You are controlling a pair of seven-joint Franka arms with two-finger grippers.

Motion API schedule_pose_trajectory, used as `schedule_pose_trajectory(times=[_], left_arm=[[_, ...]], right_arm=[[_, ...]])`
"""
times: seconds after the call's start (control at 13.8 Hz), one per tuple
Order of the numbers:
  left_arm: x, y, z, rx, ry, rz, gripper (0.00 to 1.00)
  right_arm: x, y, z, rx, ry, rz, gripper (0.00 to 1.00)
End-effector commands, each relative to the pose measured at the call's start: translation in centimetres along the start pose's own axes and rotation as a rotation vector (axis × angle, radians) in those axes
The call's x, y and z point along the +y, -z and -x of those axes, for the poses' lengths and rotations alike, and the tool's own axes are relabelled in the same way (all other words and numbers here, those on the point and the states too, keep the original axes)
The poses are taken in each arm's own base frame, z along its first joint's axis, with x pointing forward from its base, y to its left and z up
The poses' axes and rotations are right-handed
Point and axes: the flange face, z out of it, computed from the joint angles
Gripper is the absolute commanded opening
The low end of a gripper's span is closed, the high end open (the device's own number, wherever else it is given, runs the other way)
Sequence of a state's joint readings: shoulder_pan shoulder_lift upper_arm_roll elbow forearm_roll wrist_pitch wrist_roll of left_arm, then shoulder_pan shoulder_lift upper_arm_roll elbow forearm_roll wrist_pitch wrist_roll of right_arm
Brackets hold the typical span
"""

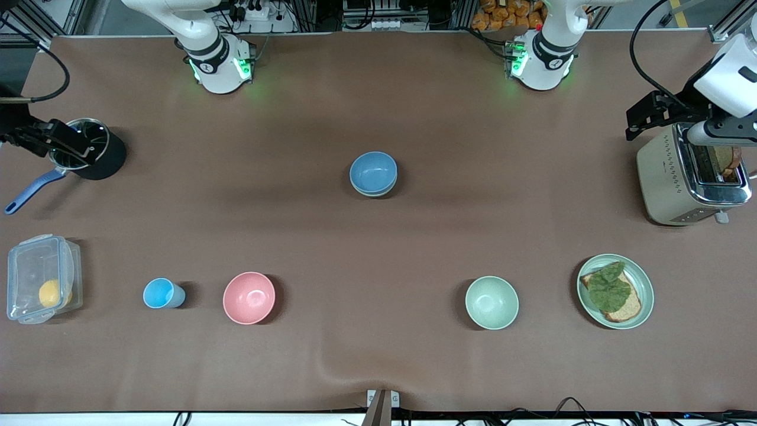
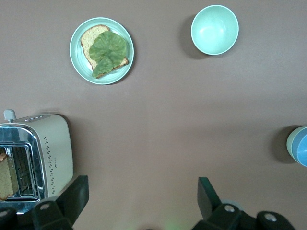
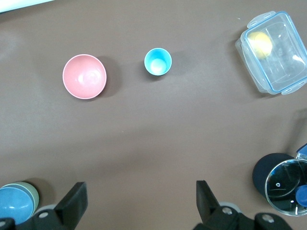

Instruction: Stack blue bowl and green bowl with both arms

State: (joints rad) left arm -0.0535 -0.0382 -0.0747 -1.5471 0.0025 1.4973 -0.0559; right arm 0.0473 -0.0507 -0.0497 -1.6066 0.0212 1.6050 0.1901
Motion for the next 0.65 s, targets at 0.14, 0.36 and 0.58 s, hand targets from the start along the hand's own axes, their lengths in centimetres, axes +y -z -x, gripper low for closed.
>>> schedule_pose_trajectory(times=[0.14, 0.36, 0.58], left_arm=[[-0.34, 0.45, 0.19, -0.006, -0.02, 0.018, 1.0], [-0.43, 0.45, 0.19, -0.006, -0.018, 0.018, 1.0], [-0.35, 0.45, 0.19, -0.006, -0.02, 0.018, 1.0]], right_arm=[[0.61, 0.7, 0.34, 0.004, 0.066, 0.024, 1.0], [0.53, 0.7, 0.36, 0.004, 0.068, 0.024, 1.0], [0.55, 0.56, 0.44, -0.005, 0.066, 0.025, 1.0]])
